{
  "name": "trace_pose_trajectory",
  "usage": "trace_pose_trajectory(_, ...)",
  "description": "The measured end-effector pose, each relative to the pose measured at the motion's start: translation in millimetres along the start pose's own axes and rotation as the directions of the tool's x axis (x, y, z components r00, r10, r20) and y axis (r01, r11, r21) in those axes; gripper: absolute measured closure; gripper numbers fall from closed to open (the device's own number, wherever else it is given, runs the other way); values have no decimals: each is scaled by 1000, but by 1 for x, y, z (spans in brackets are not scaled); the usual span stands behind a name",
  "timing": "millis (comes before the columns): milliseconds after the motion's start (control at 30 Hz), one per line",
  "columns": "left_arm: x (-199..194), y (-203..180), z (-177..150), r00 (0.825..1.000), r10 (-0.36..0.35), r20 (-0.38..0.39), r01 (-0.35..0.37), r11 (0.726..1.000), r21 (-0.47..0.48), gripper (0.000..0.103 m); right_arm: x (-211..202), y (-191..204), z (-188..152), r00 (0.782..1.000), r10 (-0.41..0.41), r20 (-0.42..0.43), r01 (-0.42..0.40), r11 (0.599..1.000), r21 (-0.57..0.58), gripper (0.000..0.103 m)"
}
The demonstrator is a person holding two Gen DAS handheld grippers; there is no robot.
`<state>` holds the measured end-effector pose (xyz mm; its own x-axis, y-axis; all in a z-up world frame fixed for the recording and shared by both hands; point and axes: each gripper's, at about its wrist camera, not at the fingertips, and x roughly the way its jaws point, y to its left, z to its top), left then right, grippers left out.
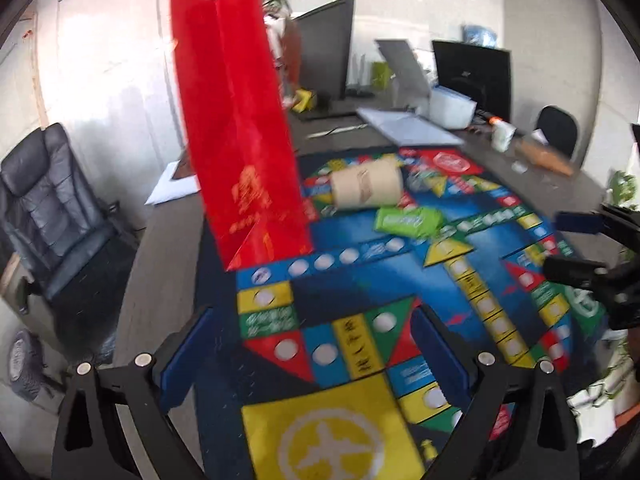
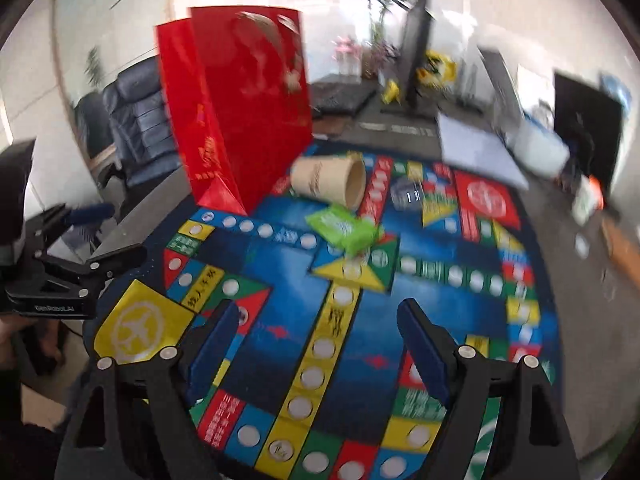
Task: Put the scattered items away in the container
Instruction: 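Withdraw both tools from the bag back over the game mat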
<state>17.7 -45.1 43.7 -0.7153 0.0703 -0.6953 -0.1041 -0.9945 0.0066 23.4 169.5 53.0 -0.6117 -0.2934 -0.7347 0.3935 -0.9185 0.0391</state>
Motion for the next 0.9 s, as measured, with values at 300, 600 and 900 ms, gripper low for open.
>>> trace_pose_trajectory(300, 25, -8, -19, 992, -86, -94, 81, 995, -51, 4, 16, 0, -26, 999, -20, -30, 20, 1000, 14, 18)
trace_pose_trajectory(600, 33, -13, -19, 988, -94, -123, 91, 995, -31, 4, 46, -20, -8, 998, -43, -54, 40, 998, -51, 18)
trace_pose_trajectory(900, 43, -13, -12, 983, -120, -141, 113, 992, -53, 4, 95, -31, 27, 996, -7, -87, -7, 987, -158, 17)
